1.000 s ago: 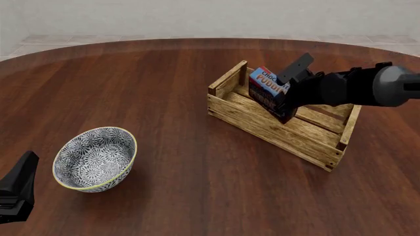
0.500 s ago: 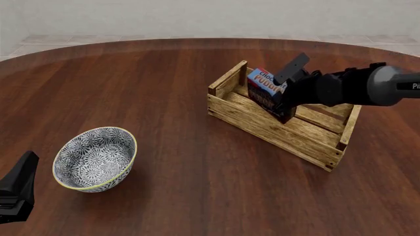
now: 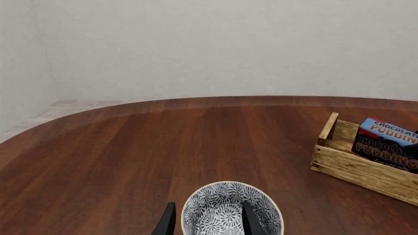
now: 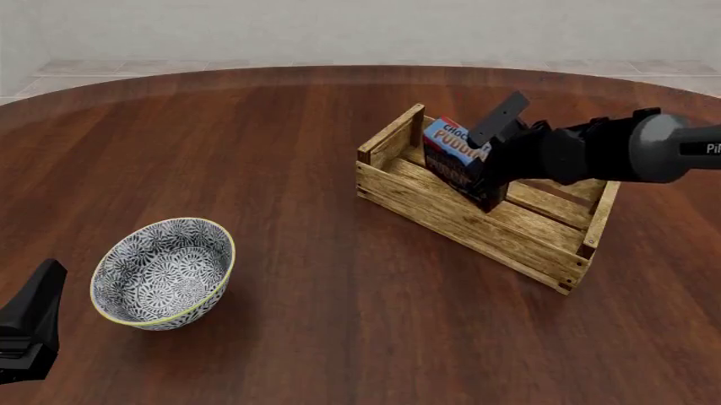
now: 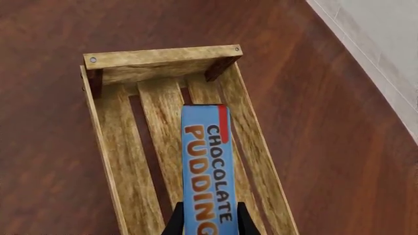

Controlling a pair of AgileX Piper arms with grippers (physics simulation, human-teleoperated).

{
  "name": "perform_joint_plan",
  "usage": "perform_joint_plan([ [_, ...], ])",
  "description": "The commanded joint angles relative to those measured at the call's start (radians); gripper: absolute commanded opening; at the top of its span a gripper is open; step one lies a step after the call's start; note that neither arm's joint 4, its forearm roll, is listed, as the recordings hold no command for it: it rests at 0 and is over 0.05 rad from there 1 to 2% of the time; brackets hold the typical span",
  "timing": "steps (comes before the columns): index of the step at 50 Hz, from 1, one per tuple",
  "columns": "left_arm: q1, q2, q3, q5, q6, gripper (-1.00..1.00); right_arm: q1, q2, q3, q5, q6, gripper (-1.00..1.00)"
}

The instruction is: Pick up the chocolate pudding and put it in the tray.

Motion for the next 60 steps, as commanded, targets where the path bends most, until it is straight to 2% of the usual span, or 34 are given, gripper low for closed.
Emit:
perform_joint_plan([
  [1, 0.0, 0.0, 0.0, 0.0, 0.0, 1.0, 0.003, 0.035, 0.016, 0.006, 0.017, -1.0],
  [23, 0.0, 0.0, 0.0, 0.0, 0.0, 1.0, -0.011, 0.052, -0.004, 0.009, 0.029, -1.0],
  [24, 0.0, 0.0, 0.0, 0.0, 0.0, 1.0, -0.016, 0.053, -0.004, 0.006, 0.024, 1.0],
  [60, 0.0, 0.0, 0.0, 0.0, 0.0, 1.0, -0.015, 0.004, -0.039, 0.065, 0.041, 1.0],
])
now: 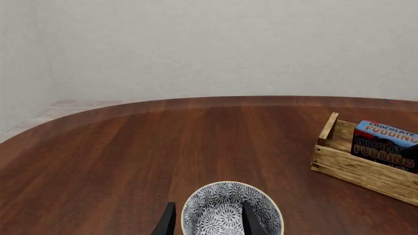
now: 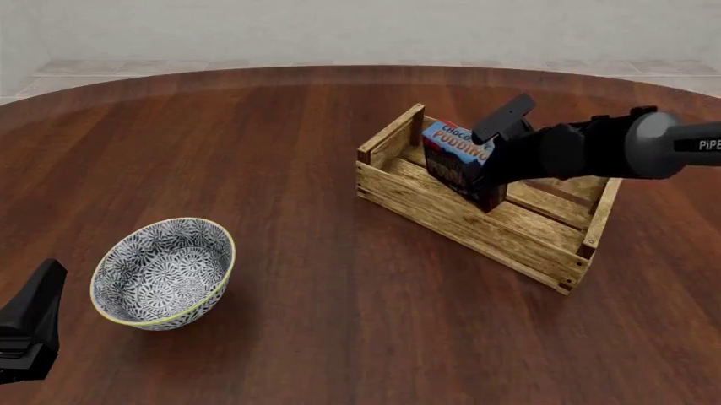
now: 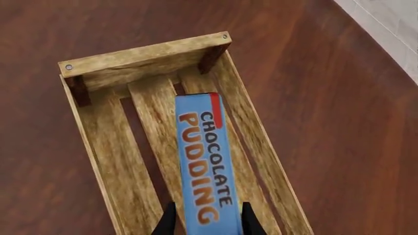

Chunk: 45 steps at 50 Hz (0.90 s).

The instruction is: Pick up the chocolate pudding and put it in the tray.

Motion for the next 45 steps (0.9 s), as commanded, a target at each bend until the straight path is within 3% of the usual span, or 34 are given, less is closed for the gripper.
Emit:
perform_joint_plan([
  [1, 0.0, 0.0, 0.0, 0.0, 0.0, 1.0, 0.005, -0.03, -0.005, 0.024, 0.003, 1.0],
  [30, 0.0, 0.0, 0.0, 0.0, 0.0, 1.0, 0.025, -0.193, -0.022, 0.147, -0.022, 1.0],
  [45, 0.0, 0.0, 0.0, 0.0, 0.0, 1.0, 0.042, -0.353, -0.039, 0.246, -0.036, 1.0],
])
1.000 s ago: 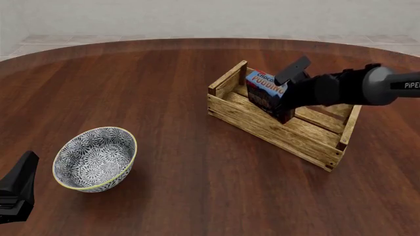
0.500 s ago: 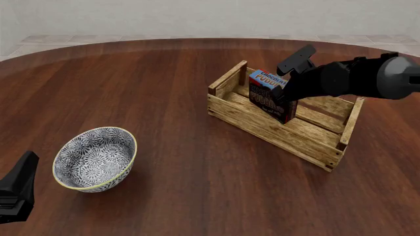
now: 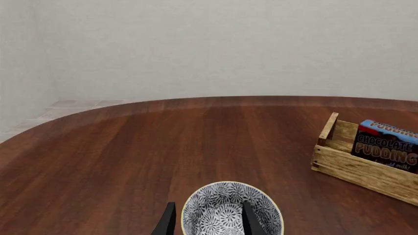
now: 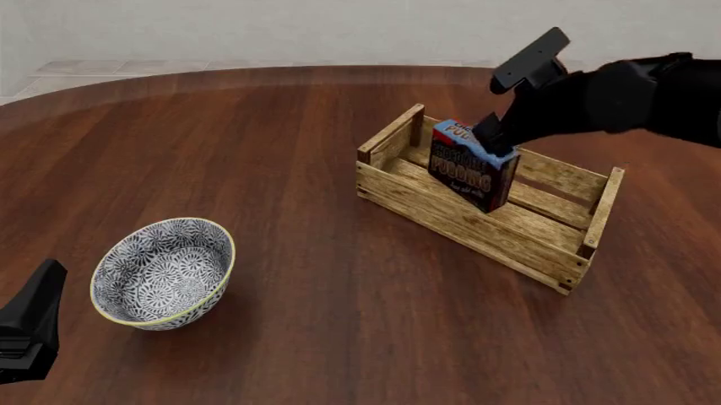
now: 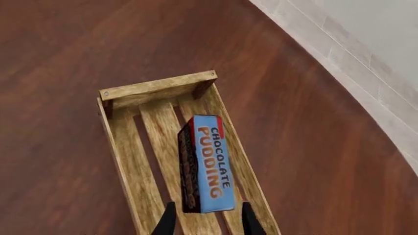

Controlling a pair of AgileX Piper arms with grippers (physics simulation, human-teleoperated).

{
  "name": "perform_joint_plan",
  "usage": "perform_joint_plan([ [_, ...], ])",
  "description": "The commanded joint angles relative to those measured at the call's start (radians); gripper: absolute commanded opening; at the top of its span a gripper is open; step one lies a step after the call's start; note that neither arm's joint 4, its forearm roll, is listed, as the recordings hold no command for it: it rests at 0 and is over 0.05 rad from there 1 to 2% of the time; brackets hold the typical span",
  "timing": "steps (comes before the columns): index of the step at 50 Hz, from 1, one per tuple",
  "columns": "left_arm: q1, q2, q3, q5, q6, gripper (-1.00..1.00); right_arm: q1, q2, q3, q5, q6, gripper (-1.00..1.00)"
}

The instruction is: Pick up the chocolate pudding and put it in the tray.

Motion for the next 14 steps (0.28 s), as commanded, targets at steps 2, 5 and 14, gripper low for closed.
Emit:
perform_joint_plan([
  [2, 0.0, 0.0, 0.0, 0.0, 0.0, 1.0, 0.014, -0.132, -0.013, 0.08, -0.009, 1.0],
  [5, 0.0, 0.0, 0.0, 0.0, 0.0, 1.0, 0.02, -0.154, -0.009, 0.094, -0.008, 1.0],
  [14, 0.0, 0.0, 0.0, 0.0, 0.0, 1.0, 0.029, -0.263, 0.011, 0.144, -0.009, 1.0],
])
